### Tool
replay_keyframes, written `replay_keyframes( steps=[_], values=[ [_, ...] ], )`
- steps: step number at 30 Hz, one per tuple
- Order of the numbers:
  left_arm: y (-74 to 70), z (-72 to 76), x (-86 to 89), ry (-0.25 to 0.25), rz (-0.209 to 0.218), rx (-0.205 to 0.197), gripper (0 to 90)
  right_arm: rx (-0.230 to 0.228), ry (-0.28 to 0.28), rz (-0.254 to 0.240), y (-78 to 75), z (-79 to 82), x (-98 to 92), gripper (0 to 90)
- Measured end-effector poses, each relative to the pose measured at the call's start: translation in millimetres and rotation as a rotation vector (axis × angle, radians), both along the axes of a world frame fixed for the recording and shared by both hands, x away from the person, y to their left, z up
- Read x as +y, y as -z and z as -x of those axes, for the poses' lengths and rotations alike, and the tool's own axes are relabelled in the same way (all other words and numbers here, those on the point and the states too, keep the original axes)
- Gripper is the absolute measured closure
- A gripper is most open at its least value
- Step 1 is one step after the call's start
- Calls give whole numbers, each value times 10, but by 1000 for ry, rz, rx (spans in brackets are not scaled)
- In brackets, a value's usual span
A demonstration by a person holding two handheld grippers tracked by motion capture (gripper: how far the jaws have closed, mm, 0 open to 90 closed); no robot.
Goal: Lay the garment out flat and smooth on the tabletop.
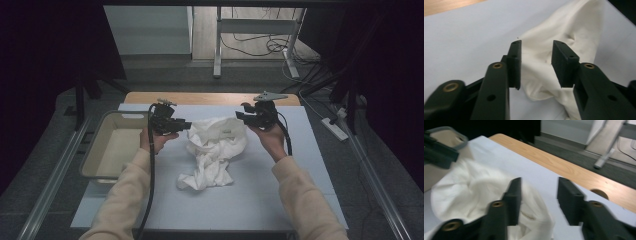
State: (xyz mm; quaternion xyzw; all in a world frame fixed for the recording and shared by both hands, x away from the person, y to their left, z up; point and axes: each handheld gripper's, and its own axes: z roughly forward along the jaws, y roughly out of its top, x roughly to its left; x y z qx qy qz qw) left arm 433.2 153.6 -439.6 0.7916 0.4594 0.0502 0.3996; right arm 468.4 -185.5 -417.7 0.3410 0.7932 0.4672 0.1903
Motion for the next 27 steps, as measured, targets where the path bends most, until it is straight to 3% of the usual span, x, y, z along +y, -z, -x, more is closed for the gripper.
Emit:
replay_keyframes(
  steps=[2,6,11,14,15,16,17,20,25,27],
  values=[
    [-19,84,27,32,23,-27,551,13,-14,-27,22,41,-20,478],
    [-65,205,10,57,31,-59,506,10,-47,-31,42,152,-59,459],
    [-86,351,-33,84,51,-73,456,15,-70,-72,58,271,-102,423],
    [-100,518,-51,106,55,-89,420,30,-121,-90,81,457,-114,394],
    [-100,518,-51,106,55,-89,419,30,-121,-90,81,457,-114,394],
    [-98,588,-51,122,54,-95,413,28,-152,-82,108,575,-113,389],
    [-98,588,-51,122,54,-95,410,28,-152,-82,108,575,-113,389],
    [-54,675,-54,120,43,-106,396,32,-200,-56,184,781,-120,385],
    [2,686,-77,121,23,-102,379,26,-211,-53,257,893,-164,385],
    [37,706,-87,121,15,-102,374,26,-206,-31,310,924,-192,383]
  ],
)
